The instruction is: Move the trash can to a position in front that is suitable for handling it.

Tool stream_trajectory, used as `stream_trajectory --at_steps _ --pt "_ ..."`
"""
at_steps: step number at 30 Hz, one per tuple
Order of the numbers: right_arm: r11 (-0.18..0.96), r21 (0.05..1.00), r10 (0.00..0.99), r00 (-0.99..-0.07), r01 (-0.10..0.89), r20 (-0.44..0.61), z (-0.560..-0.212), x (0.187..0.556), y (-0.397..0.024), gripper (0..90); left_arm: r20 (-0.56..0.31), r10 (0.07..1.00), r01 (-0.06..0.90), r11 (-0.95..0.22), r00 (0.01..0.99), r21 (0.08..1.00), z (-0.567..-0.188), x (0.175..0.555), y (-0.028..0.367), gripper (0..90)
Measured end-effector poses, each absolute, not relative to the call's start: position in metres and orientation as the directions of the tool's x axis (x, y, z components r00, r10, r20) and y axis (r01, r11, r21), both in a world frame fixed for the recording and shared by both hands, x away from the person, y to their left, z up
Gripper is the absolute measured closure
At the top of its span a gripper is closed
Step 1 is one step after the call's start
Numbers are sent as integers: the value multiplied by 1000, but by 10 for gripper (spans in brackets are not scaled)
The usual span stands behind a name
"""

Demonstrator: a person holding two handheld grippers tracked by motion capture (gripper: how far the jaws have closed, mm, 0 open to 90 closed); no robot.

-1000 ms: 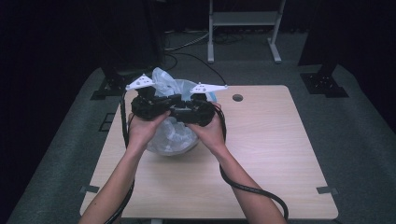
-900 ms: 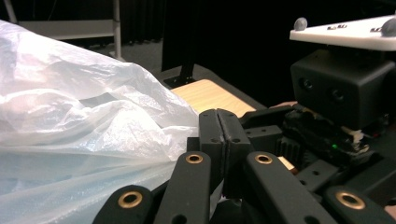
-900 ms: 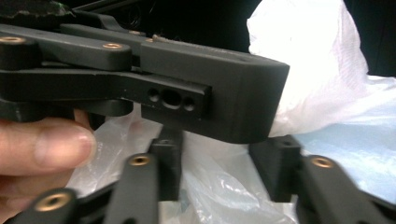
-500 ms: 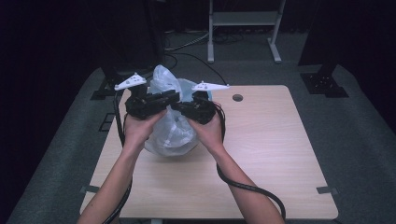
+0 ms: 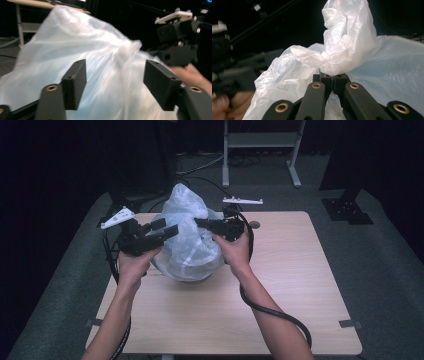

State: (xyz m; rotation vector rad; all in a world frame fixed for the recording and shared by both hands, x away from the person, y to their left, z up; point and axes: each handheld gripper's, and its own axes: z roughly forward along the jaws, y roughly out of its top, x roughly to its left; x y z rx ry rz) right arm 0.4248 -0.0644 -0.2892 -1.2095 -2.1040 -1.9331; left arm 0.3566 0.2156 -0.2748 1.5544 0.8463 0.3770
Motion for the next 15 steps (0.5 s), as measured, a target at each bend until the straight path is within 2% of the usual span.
stream_trajectory --at_steps 1,8,10,15 --pt "-97 825 501 -689 557 524 -285 427 -69 895 -228 708 283 40 669 958 -278 353 220 261" --pt "-137 818 491 -678 559 546 -269 434 -81 895 -209 736 267 40 644 963 -287 342 230 153" --pt "-152 815 484 -677 559 554 -258 436 -87 895 -202 747 265 37 633 964 -290 338 232 88" --pt "-181 805 470 -670 565 575 -239 440 -96 895 -205 760 259 50 617 965 -305 330 239 62"
